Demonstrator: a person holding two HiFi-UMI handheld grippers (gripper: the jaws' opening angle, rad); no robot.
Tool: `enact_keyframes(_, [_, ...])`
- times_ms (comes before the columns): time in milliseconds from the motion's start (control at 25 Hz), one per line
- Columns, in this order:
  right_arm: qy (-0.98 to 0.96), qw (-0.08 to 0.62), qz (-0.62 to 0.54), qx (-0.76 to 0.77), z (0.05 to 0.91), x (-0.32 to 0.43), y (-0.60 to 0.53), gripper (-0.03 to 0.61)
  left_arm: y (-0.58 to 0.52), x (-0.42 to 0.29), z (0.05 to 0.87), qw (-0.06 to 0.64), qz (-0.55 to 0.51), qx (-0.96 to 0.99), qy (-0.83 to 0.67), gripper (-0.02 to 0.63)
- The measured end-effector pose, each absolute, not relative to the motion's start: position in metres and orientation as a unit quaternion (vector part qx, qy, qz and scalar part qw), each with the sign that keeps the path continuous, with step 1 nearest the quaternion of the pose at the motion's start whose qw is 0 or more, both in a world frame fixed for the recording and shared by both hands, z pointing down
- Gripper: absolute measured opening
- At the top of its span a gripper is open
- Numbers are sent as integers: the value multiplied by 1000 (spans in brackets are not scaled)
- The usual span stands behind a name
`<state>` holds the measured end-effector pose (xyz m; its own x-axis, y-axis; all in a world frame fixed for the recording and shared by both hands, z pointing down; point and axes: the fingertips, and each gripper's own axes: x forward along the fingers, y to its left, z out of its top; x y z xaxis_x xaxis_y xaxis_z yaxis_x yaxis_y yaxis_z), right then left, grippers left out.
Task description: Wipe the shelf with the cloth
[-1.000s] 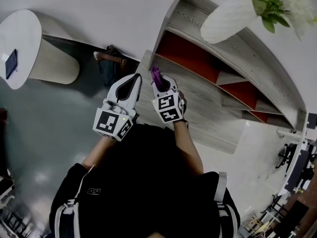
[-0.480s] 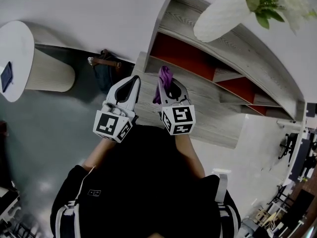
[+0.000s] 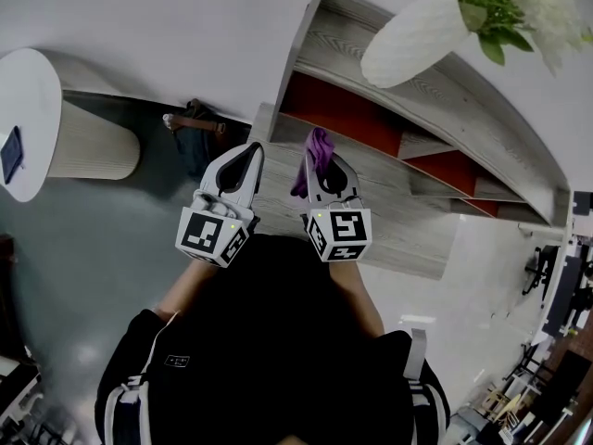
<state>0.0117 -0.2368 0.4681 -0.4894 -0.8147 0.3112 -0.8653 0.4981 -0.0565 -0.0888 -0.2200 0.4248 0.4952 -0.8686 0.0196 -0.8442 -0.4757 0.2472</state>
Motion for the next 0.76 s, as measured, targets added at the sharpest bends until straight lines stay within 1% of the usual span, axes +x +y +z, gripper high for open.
enact_keyframes(760, [-854, 112, 100, 498, 461, 17, -242, 49, -224, -82, 425, 115, -52, 860, -494, 3])
